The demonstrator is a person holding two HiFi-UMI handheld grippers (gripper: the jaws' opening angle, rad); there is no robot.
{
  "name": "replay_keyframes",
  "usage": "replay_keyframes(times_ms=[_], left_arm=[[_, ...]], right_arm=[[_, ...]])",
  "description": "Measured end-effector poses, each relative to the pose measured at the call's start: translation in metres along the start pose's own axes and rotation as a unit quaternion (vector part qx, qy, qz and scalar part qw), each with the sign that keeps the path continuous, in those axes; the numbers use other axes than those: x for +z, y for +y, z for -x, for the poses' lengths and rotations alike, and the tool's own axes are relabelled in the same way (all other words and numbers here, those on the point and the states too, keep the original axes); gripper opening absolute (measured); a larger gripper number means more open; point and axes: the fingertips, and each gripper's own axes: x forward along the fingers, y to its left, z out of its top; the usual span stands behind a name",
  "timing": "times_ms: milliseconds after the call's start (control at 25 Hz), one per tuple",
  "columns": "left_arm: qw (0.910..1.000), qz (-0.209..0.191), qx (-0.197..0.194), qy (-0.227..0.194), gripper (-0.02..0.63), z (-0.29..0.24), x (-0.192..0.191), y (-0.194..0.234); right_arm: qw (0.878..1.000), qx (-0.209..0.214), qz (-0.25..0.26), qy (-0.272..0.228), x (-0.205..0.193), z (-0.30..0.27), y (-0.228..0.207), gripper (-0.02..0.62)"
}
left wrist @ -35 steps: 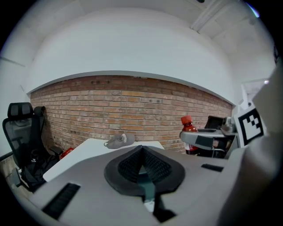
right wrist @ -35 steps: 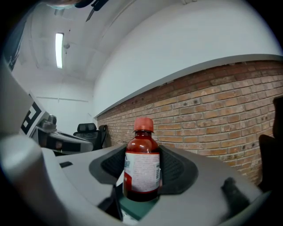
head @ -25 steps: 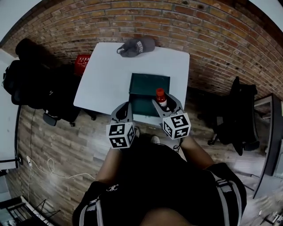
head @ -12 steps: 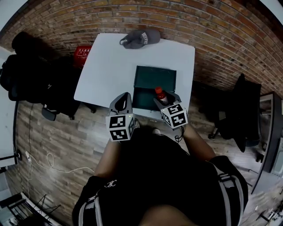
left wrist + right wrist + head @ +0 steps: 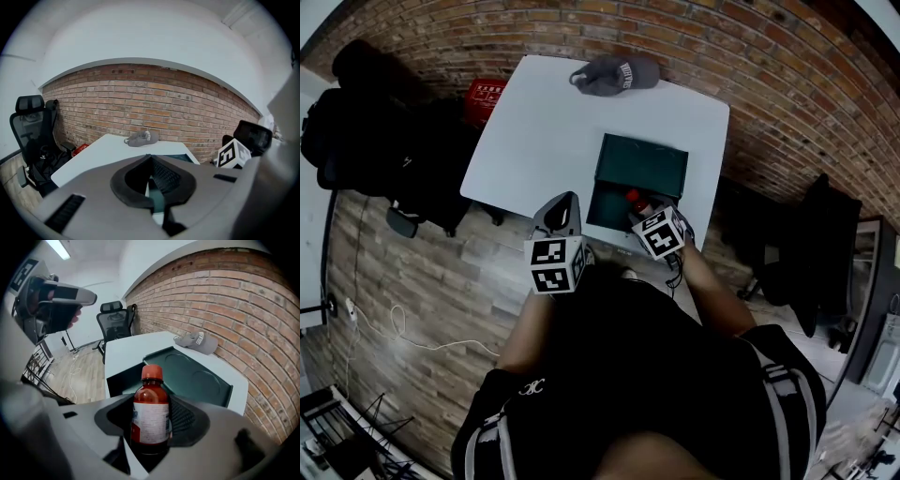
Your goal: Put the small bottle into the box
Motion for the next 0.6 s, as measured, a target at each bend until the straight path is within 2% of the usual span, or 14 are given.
replay_keyframes(times_ms=[600], left_arm=[[0.9998,0.010,0.014,0.009,0.006,-0.017,0.004,0.026]], right_arm=[[0.996,0.002,0.020,0.091,-0.021,-0.047,-0.007,0.216]])
